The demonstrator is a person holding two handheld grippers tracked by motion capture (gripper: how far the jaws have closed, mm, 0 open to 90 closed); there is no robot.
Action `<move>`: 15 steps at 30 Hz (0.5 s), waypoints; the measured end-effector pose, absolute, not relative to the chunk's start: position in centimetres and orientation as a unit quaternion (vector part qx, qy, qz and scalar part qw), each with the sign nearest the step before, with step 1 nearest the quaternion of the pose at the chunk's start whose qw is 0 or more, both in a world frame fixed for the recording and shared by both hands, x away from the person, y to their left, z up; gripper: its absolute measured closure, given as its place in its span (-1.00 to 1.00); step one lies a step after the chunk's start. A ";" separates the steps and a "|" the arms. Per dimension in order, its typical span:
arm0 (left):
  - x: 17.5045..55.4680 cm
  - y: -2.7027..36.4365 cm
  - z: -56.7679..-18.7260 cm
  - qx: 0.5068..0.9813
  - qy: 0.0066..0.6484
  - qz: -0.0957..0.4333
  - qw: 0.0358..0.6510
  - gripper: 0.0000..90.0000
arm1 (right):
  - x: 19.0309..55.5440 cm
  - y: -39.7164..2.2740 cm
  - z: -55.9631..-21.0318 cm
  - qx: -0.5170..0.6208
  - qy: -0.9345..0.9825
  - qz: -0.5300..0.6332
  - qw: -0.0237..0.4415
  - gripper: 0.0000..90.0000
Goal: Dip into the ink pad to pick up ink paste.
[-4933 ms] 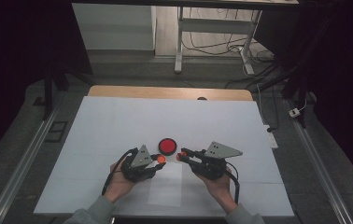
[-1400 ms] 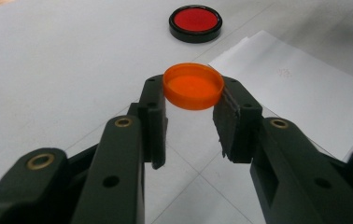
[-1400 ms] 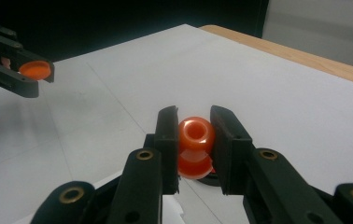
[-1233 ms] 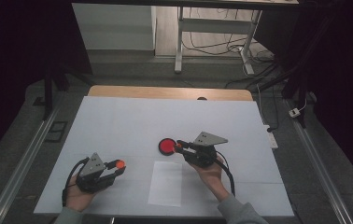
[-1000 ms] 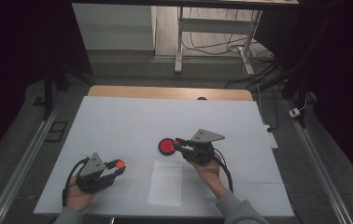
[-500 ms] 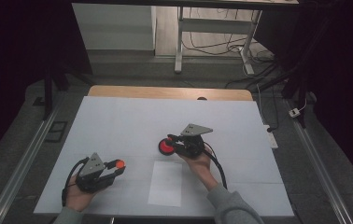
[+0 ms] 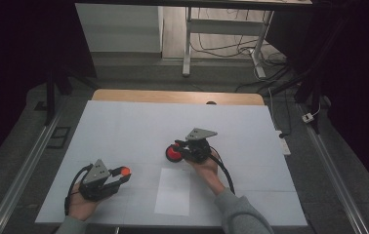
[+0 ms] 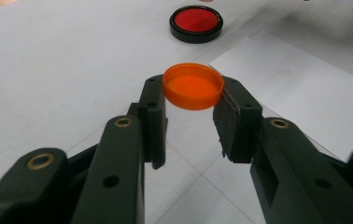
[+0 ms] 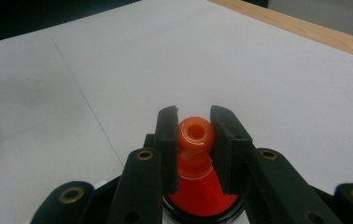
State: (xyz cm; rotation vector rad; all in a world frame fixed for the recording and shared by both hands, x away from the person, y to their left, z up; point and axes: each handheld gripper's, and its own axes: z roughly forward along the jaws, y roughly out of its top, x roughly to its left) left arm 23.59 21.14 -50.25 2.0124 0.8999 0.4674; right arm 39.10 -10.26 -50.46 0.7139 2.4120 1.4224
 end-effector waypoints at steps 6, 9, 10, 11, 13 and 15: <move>23.6 21.2 -50.3 0.807 0.361 0.186 0.429 0.45 | 39.4 -10.3 -50.8 0.250 0.829 0.485 0.125 0.61; 23.6 21.2 -50.3 0.807 0.361 0.186 0.429 0.45 | 39.6 -10.2 -51.0 0.251 0.830 0.482 0.125 0.61; 23.6 21.2 -50.3 0.807 0.361 0.186 0.429 0.45 | 39.6 -10.1 -51.1 0.251 0.830 0.482 0.126 0.61; 23.6 21.2 -50.3 0.807 0.361 0.186 0.429 0.45 | 39.7 -10.1 -51.2 0.250 0.831 0.481 0.126 0.61; 23.6 21.2 -50.4 0.807 0.361 0.185 0.428 0.45 | 39.8 -10.0 -51.4 0.252 0.833 0.478 0.122 0.61; 23.6 21.2 -50.4 0.807 0.361 0.185 0.429 0.45 | 39.9 -9.9 -51.6 0.253 0.833 0.476 0.122 0.61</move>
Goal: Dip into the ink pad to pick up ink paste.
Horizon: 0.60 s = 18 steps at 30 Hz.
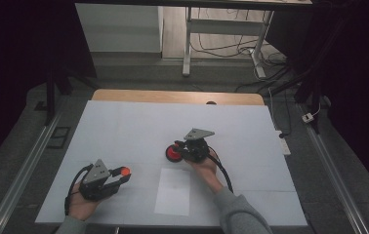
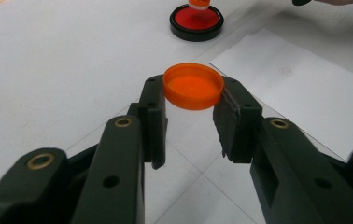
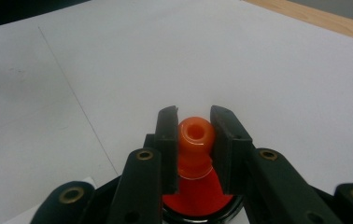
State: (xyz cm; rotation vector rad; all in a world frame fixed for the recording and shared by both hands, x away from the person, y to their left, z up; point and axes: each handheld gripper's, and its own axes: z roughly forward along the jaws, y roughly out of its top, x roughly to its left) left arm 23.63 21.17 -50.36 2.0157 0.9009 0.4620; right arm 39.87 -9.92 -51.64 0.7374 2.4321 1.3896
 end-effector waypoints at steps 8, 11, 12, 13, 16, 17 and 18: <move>23.6 21.2 -50.4 0.807 0.361 0.185 0.429 0.45 | 40.2 -9.4 -52.5 0.247 0.845 0.456 0.131 0.62; 23.6 21.2 -50.4 0.807 0.362 0.185 0.429 0.45 | 40.2 -9.4 -52.5 0.247 0.845 0.456 0.129 0.62; 23.6 21.2 -50.4 0.807 0.362 0.185 0.429 0.45 | 40.2 -9.4 -52.5 0.246 0.846 0.455 0.130 0.62; 23.6 21.2 -50.4 0.807 0.362 0.185 0.429 0.45 | 40.2 -9.4 -52.5 0.245 0.846 0.454 0.131 0.62; 23.6 21.2 -50.4 0.807 0.361 0.184 0.429 0.44 | 40.1 -9.3 -52.5 0.240 0.849 0.451 0.137 0.62; 23.6 21.3 -50.4 0.807 0.361 0.184 0.430 0.44 | 40.1 -9.3 -52.6 0.240 0.849 0.450 0.138 0.62; 23.6 21.3 -50.4 0.806 0.362 0.184 0.430 0.44 | 40.0 -9.3 -52.6 0.242 0.848 0.449 0.140 0.62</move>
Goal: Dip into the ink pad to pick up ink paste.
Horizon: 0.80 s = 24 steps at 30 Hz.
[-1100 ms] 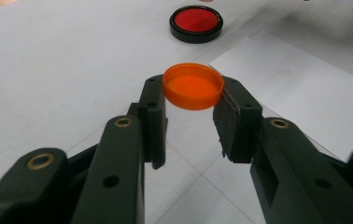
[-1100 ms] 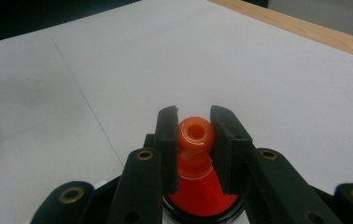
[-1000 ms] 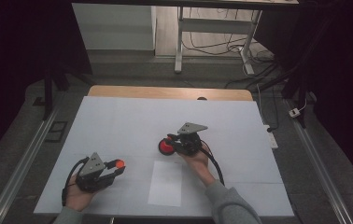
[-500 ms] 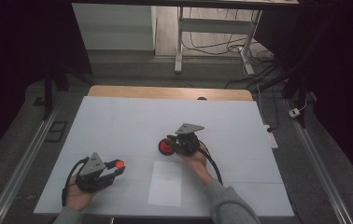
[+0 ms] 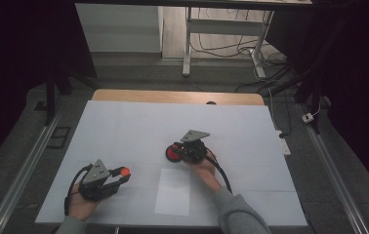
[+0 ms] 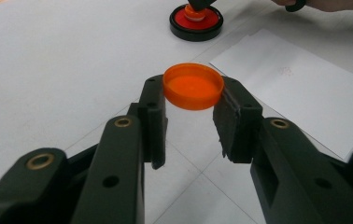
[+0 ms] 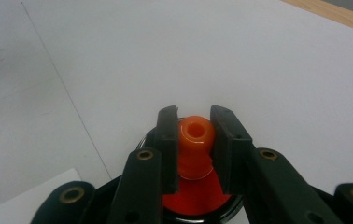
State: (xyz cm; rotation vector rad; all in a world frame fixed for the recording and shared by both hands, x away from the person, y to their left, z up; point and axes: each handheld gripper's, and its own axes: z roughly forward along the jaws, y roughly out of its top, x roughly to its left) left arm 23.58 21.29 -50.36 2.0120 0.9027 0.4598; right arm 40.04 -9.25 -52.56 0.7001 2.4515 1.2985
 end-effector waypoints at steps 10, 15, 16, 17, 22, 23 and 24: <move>23.5 21.3 -50.3 0.806 0.363 0.184 0.430 0.44 | 39.8 -9.2 -52.8 0.236 0.848 0.451 0.150 0.62; 23.5 21.4 -50.3 0.805 0.363 0.184 0.431 0.44 | 39.7 -9.3 -52.9 0.238 0.845 0.455 0.150 0.63; 23.5 21.4 -50.3 0.805 0.364 0.184 0.431 0.44 | 39.7 -9.3 -52.9 0.237 0.846 0.453 0.153 0.62; 23.5 21.4 -50.3 0.805 0.364 0.184 0.431 0.44 | 39.7 -9.3 -52.9 0.235 0.846 0.454 0.153 0.63; 23.5 21.2 -50.2 0.806 0.363 0.184 0.431 0.44 | 39.7 -9.4 -53.1 0.237 0.842 0.461 0.152 0.63; 23.5 21.2 -50.3 0.806 0.363 0.183 0.431 0.44 | 39.7 -9.4 -53.1 0.237 0.842 0.461 0.152 0.63; 23.5 21.2 -50.3 0.806 0.363 0.183 0.430 0.44 | 39.6 -9.4 -53.1 0.238 0.840 0.463 0.152 0.63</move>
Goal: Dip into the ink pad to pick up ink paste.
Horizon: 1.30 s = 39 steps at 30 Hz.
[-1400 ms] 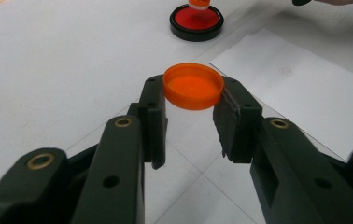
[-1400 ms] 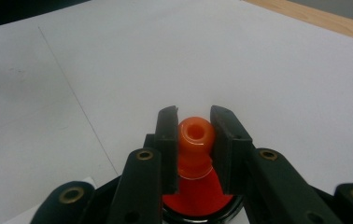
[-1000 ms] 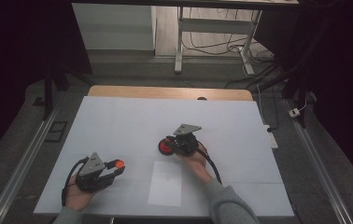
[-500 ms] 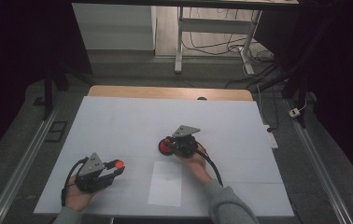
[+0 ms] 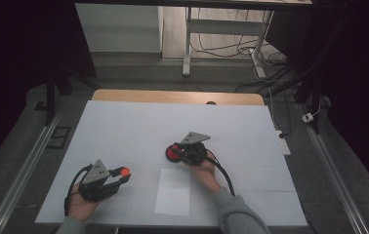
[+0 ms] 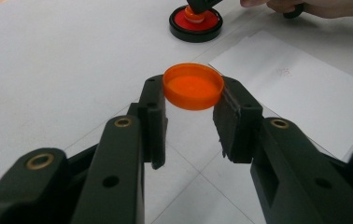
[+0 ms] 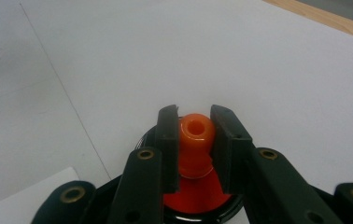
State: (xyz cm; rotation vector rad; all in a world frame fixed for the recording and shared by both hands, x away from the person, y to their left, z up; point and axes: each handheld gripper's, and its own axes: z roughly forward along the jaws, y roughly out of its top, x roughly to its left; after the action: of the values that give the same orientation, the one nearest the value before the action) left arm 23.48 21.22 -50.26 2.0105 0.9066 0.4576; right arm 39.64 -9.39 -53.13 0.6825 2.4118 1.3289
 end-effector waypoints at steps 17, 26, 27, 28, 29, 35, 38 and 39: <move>23.5 21.3 -50.2 0.805 0.364 0.184 0.432 0.44 | 40.0 -9.8 -53.0 0.246 0.835 0.474 0.135 0.62; 23.6 21.5 -50.3 0.804 0.366 0.184 0.432 0.44 | 40.2 -12.5 -50.1 0.278 0.771 0.562 0.114 0.61; 23.5 21.5 -50.3 0.803 0.366 0.184 0.432 0.44 | 40.2 -12.5 -50.1 0.280 0.771 0.561 0.112 0.61; 23.5 21.5 -50.2 0.803 0.366 0.186 0.432 0.44 | 40.2 -12.6 -50.1 0.281 0.771 0.560 0.112 0.61; 23.5 21.5 -50.2 0.803 0.366 0.186 0.432 0.44 | 40.2 -12.6 -50.1 0.281 0.773 0.557 0.111 0.61; 23.6 21.5 -50.3 0.805 0.365 0.183 0.431 0.44 | 40.1 -12.1 -50.3 0.273 0.789 0.537 0.121 0.61; 23.6 21.5 -50.2 0.804 0.366 0.184 0.432 0.44 | 40.1 -11.7 -50.6 0.268 0.800 0.522 0.126 0.62; 23.6 21.5 -50.2 0.804 0.366 0.184 0.432 0.44 | 40.0 -11.5 -50.7 0.266 0.804 0.517 0.128 0.62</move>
State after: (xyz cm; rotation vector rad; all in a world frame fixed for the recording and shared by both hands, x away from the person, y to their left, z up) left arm 23.58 21.50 -50.24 2.0039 0.9119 0.4579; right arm 40.05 -11.53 -50.68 0.7735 2.3380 1.5030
